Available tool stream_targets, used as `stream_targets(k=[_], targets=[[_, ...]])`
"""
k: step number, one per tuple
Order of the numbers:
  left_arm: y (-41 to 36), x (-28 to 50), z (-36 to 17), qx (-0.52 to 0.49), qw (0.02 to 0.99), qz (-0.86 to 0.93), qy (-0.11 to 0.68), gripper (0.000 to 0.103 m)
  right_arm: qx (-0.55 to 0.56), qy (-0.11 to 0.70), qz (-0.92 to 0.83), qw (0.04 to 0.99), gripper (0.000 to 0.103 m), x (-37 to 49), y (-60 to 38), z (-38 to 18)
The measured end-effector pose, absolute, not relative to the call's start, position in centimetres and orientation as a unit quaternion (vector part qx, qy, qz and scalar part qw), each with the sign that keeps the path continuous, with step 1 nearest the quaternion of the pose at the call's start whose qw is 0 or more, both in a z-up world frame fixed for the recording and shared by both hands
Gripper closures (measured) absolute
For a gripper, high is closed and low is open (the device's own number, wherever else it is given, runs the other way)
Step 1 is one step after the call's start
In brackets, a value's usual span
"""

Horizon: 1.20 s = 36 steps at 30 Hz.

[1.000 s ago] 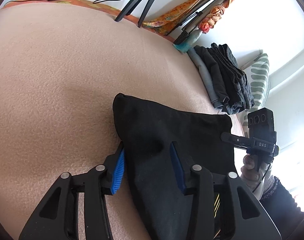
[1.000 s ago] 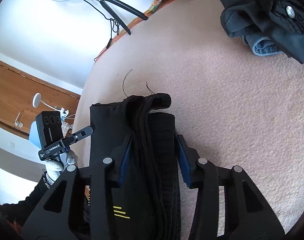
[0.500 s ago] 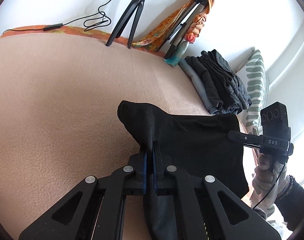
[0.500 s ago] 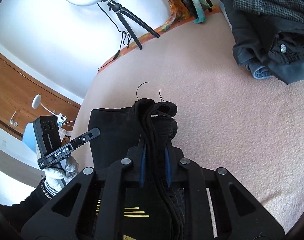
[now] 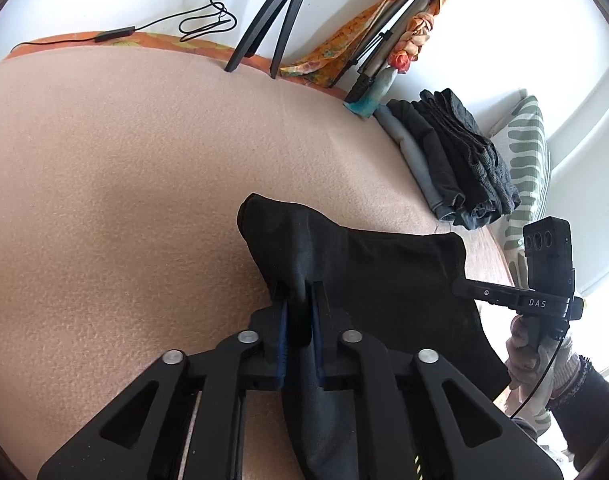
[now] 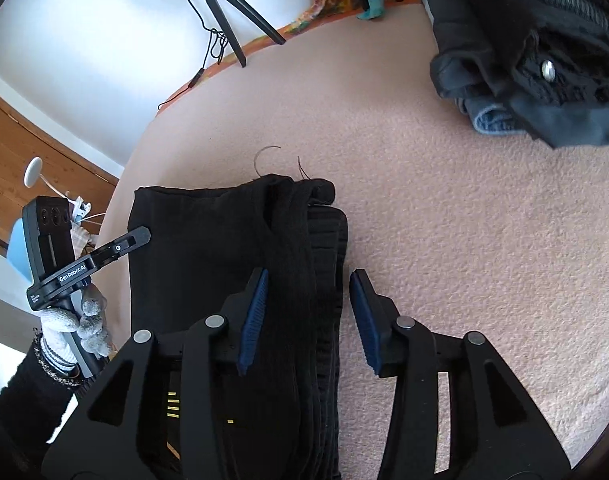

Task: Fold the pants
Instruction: 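Close both grippers on the folded black shorts bundle, then carry the folded shorts with both grippers onto the clothes stack by the pillow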

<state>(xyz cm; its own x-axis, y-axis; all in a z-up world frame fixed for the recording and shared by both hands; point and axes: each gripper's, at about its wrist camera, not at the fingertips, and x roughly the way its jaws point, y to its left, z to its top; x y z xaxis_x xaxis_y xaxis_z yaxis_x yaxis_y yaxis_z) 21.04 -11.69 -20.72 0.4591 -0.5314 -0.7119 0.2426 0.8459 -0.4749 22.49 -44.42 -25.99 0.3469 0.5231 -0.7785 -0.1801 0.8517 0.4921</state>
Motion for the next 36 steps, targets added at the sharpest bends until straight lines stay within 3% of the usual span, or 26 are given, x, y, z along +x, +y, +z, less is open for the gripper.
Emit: stream_targets(k=[1, 2, 7, 9, 10, 13, 16, 18, 21, 36], targets=[[-11.7, 21.3, -21.1, -0.155, 0.836, -0.229, 0.474, 0.072, 0.18, 0.517, 0.227, 0.805, 0.054, 22.5, -44.9, -26.2], [-11.7, 21.5, -21.5, -0.159, 0.832, -0.228, 0.48, 0.069, 0.195, 0.513, 0.233, 0.803, 0.052, 22.7, -45.2, -26.3], [-11.7, 22.1, -21.9, -0.179, 0.835, -0.233, 0.465, 0.069, 0.251, 0.495, 0.254, 0.792, 0.052, 23.8, -45.7, -27.0], [-11.6, 22.4, -22.1, -0.191, 0.834, -0.231, 0.464, 0.074, 0.257, 0.496, 0.257, 0.789, 0.063, 24.2, -45.3, -27.1], [-11.5, 22.6, -22.2, -0.194, 0.834, -0.225, 0.466, 0.088, 0.257, 0.498, 0.255, 0.788, 0.068, 24.4, -45.0, -27.2], [-11.6, 22.3, -22.1, -0.195, 0.838, -0.224, 0.458, 0.095, 0.237, 0.496, 0.246, 0.799, 0.074, 24.0, -44.4, -26.6], [-11.8, 21.3, -20.6, -0.183, 0.85, -0.231, 0.437, 0.096, 0.216, 0.477, 0.245, 0.816, 0.079, 22.5, -44.2, -24.8], [-11.9, 20.6, -19.2, -0.179, 0.856, -0.237, 0.422, 0.096, 0.21, 0.461, 0.25, 0.825, 0.087, 21.5, -44.2, -23.2], [-12.3, 19.0, -16.6, -0.161, 0.871, -0.253, 0.389, 0.097, 0.205, 0.431, 0.259, 0.839, 0.089, 19.5, -44.2, -20.7], [-17.3, 15.3, -4.3, -0.07, 0.91, -0.323, 0.25, 0.097, 0.19, 0.283, 0.233, 0.911, 0.091, 12.9, -48.0, -9.4]])
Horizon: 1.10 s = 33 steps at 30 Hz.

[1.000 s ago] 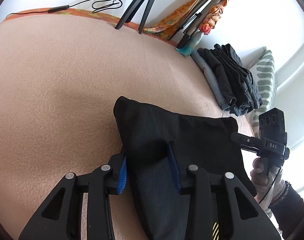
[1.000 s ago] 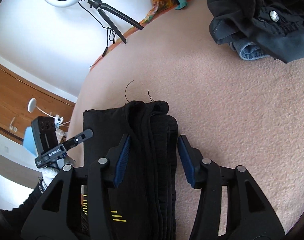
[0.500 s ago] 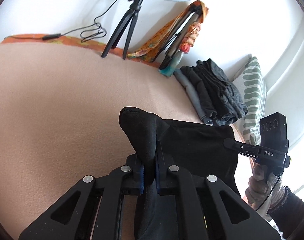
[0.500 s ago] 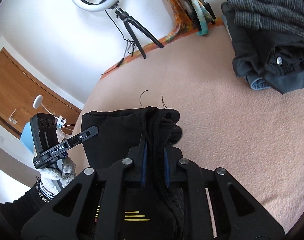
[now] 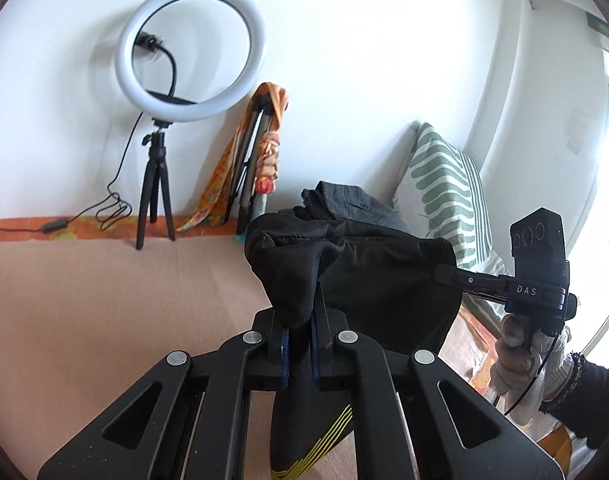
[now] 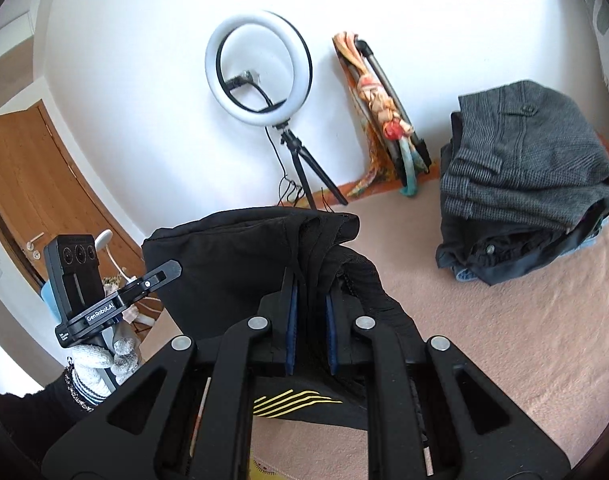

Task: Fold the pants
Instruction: 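Carry the folded shorts with both grippers onto the clothes stack by the pillow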

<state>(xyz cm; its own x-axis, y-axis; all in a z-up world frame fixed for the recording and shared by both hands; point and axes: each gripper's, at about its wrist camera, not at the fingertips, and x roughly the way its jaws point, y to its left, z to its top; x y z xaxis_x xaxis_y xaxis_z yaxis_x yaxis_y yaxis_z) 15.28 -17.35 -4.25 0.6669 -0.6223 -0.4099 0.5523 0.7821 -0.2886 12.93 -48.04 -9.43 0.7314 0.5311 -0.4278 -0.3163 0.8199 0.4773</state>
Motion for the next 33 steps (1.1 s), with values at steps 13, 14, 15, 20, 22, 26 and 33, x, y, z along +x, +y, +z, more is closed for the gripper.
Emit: stream_targets(k=[13, 14, 15, 20, 22, 26, 33], targets=[[-26.4, 19.4, 1.9, -0.033, 0.895, -0.397, 0.202, 0.097, 0.191, 0.198, 0.159, 0.948, 0.091, 12.8, -56.0, -2.3], [-27.1, 19.9, 2.3, -0.034, 0.893, -0.402, 0.201, 0.097, 0.191, 0.193, 0.152, 0.95, 0.091, 13.0, -56.8, -1.9], [-27.8, 20.5, 2.6, -0.033, 0.891, -0.406, 0.2, 0.097, 0.191, 0.189, 0.145, 0.952, 0.091, 13.2, -57.5, -1.5], [-31.6, 23.9, 3.7, -0.042, 0.882, -0.426, 0.2, 0.097, 0.194, 0.171, 0.119, 0.959, 0.091, 14.9, -61.1, 0.6], [-32.9, 25.3, 3.9, -0.048, 0.879, -0.429, 0.202, 0.097, 0.195, 0.169, 0.112, 0.96, 0.091, 16.2, -62.4, 1.3], [-35.6, 28.0, 4.2, -0.047, 0.878, -0.433, 0.2, 0.097, 0.193, 0.17, 0.099, 0.961, 0.091, 19.0, -65.1, 2.0], [-39.4, 33.8, 2.6, -0.046, 0.883, -0.41, 0.225, 0.097, 0.208, 0.198, 0.076, 0.955, 0.091, 26.0, -69.4, -0.3]])
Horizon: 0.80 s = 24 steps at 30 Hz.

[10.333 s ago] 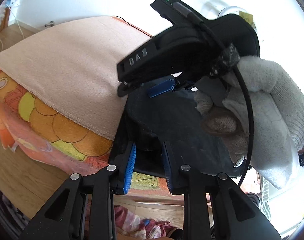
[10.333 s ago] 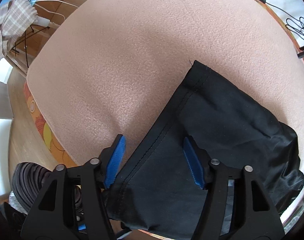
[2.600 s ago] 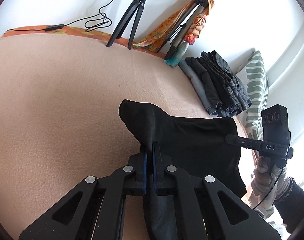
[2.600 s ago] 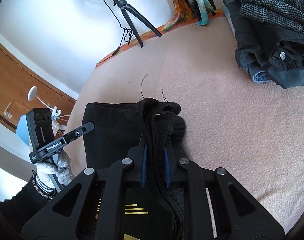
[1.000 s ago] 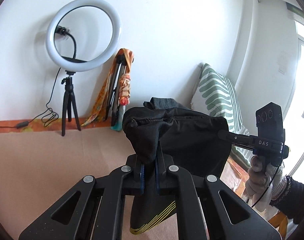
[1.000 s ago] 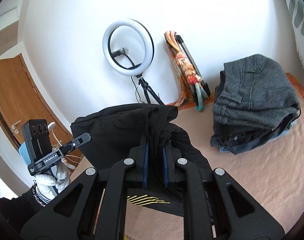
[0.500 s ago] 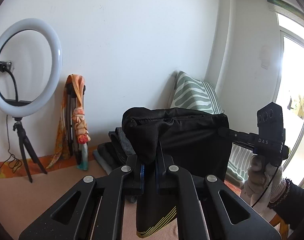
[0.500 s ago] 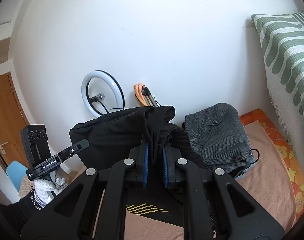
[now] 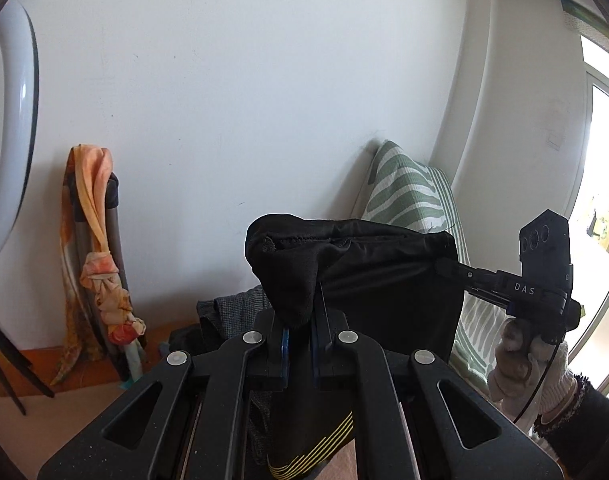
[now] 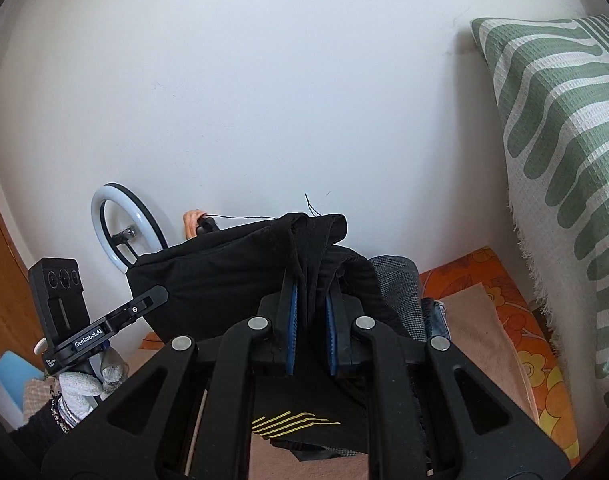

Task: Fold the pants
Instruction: 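Carry the folded shorts with both grippers onto the clothes stack by the pillow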

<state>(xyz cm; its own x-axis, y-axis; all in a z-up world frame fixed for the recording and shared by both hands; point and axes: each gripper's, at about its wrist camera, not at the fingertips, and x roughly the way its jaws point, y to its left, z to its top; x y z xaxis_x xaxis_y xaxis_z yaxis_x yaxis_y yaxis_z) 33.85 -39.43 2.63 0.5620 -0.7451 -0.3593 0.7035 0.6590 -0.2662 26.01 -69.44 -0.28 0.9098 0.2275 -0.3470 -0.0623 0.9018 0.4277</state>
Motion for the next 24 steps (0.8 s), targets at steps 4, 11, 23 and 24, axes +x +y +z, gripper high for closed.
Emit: stream_targets(k=[4, 11, 23, 24], targets=[[-41.0, 36.3, 1.2, -0.031, 0.892, -0.388, 0.23, 0.097, 0.203, 0.215, 0.064, 0.953, 0.091, 29.9, -70.8, -2.1], [-42.9, 39.8, -1.8, -0.015, 0.904, -0.343, 0.252, 0.097, 0.193, 0.248, 0.041, 0.948, 0.091, 35.0, -71.5, -5.4], [-44.3, 41.6, -2.8, 0.006, 0.914, -0.301, 0.273, 0.068, 0.164, 0.295, -0.038, 0.941, 0.052, 37.2, -72.2, -8.3], [-44.3, 41.3, -2.8, 0.011, 0.913, -0.302, 0.273, 0.065, 0.161, 0.29, -0.045, 0.942, 0.043, 36.8, -72.2, -8.0]])
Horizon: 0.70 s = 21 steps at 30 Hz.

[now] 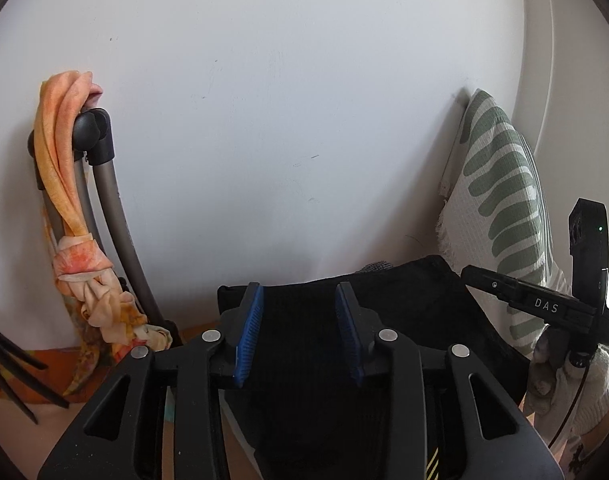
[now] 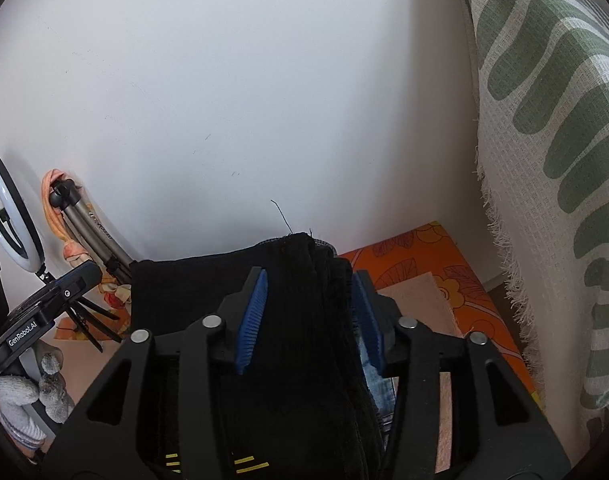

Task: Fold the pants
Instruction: 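Carry the folded shorts with both grippers onto the clothes stack by the pillow, then open both grippers and pull them back from the stack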

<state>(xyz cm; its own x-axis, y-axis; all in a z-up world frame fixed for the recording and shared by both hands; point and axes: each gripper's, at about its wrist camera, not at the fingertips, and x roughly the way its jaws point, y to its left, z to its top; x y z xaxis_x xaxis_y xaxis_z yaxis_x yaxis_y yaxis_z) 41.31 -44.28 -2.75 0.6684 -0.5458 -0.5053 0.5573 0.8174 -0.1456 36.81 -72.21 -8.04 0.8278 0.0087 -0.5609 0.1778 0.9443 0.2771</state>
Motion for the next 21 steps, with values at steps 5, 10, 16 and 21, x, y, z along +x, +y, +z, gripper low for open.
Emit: stream_targets(k=[5, 10, 16, 21], targets=[[-43.7, 39.9, -2.4, 0.013, 0.907, -0.311, 0.283, 0.052, 0.167, 0.282, -0.063, 0.943, 0.036, 35.4, -72.5, -6.6], [-42.7, 37.1, -1.4, 0.024, 0.905, -0.321, 0.278, 0.044, 0.144, 0.282, -0.076, 0.946, 0.031, 33.0, -71.2, -5.4], [-41.2, 32.9, 0.4, 0.037, 0.904, -0.332, 0.268, 0.035, 0.127, 0.281, -0.093, 0.947, 0.021, 28.5, -69.4, -4.1], [-38.9, 29.3, 1.4, 0.035, 0.905, -0.335, 0.262, 0.029, 0.093, 0.284, -0.116, 0.947, 0.013, 24.3, -66.9, -3.5]])
